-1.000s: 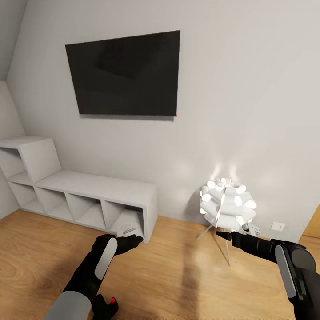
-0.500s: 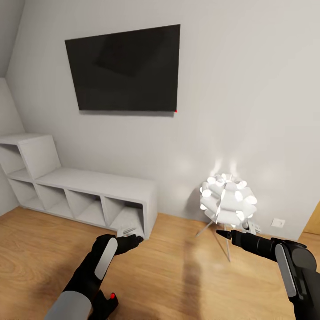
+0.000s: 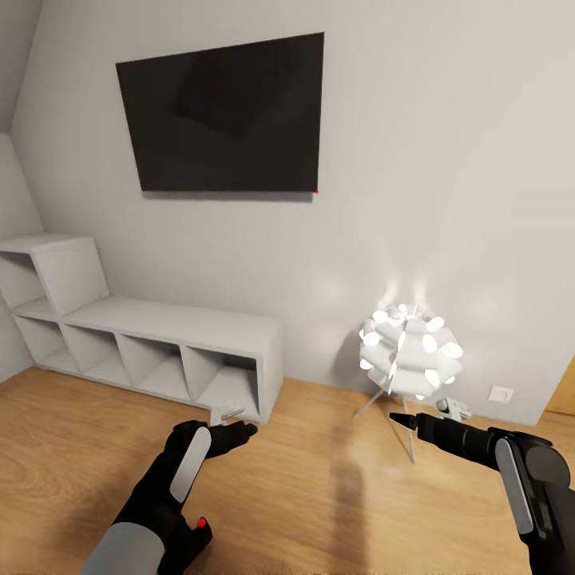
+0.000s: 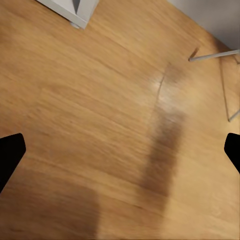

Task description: Attach the digital camera to the camera tripod in the bedroom.

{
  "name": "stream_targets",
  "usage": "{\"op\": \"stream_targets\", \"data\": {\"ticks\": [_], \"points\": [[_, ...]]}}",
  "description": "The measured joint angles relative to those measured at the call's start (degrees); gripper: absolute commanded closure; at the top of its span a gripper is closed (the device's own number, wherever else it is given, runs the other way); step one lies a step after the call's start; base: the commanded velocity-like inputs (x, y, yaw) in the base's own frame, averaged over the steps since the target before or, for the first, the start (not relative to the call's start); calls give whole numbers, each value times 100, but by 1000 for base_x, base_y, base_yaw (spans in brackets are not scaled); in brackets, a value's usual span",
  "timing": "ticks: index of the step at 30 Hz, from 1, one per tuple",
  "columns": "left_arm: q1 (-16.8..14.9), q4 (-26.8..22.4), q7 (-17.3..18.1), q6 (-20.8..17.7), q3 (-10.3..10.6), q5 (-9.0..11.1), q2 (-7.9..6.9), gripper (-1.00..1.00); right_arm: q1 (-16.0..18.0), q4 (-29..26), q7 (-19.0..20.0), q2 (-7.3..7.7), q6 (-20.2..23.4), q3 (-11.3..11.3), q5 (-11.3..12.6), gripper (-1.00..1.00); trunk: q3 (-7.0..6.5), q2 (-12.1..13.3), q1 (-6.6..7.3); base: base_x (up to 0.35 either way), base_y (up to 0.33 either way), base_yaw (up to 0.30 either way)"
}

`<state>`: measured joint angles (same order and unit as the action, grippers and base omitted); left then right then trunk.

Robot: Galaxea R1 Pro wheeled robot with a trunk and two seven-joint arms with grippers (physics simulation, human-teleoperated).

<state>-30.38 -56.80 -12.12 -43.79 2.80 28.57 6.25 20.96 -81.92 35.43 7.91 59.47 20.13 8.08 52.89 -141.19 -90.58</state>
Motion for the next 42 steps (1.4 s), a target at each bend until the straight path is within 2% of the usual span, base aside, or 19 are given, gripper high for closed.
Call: {"op": "stream_targets", "data": {"ticks": [5, 42], "points": [[0, -6, 0, 0, -1, 0, 0, -100, 0, 2, -1, 0, 2, 7, 4, -100, 90, -201, -110, 0, 0, 0], [0, -17, 0, 0, -1, -5, 0, -100, 0, 11, 7, 6, 3, 20, 25, -100, 910, -251, -206, 0, 0, 0]]}}
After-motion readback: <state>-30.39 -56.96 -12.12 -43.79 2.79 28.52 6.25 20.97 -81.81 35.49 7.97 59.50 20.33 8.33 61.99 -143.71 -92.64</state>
